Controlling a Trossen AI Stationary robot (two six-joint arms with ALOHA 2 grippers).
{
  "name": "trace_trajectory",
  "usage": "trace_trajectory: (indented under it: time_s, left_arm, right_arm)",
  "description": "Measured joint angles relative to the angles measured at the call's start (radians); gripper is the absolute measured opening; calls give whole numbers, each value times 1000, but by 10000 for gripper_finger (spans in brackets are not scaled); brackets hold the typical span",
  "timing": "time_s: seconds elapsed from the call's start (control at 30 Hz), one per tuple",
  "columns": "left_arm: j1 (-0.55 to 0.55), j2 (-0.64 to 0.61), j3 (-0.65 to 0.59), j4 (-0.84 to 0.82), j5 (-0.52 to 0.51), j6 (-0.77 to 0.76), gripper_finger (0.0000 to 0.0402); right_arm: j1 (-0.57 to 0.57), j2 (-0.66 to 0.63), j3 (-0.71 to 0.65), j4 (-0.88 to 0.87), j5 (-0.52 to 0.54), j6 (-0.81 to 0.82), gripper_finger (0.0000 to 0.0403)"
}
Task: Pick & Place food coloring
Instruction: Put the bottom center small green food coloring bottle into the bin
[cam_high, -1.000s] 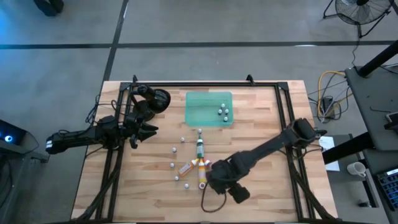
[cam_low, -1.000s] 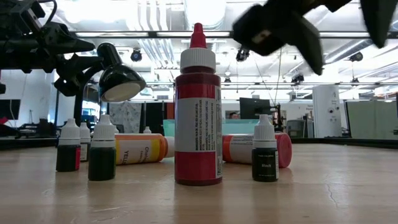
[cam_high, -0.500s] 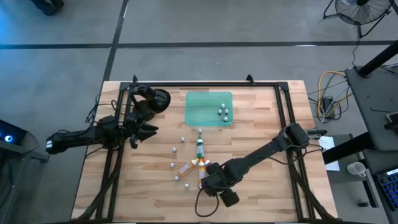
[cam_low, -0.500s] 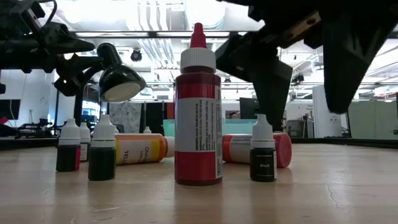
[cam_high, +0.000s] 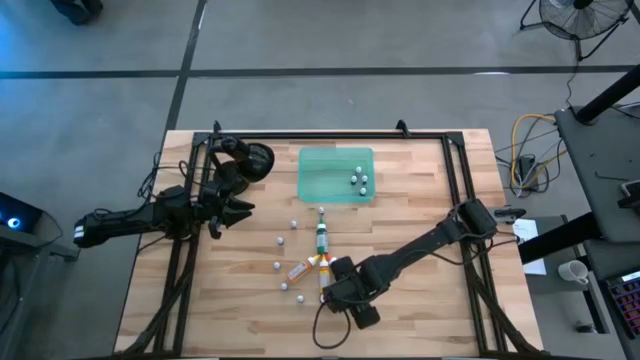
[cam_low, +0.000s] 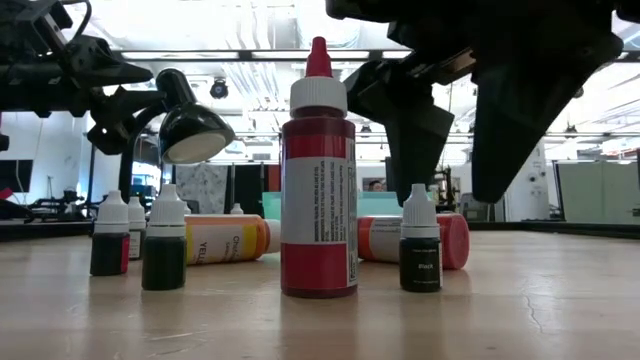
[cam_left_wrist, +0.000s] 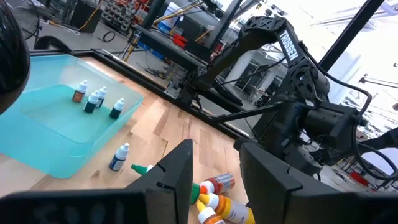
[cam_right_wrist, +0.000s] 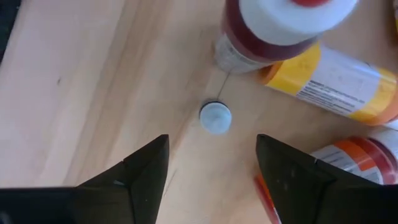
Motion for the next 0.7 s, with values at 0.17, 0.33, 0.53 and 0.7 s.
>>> trace_trajectory:
  time_s: [0.17,0.33,0.53,0.7]
  left_arm:
    - [0,0,0,0,0,0,106]
    - [1,0,0,0,0,0,106]
    - [1,0,0,0,0,0,106]
    - [1,0,0,0,0,0,106]
  right_arm:
    - [0,0,-7,52,-19,-37,221]
    - [0,0,-54,128,-20,-32,219]
    - [0,1,-60,145,18,-7,219]
    - [0,1,-62,145,38,-5,214]
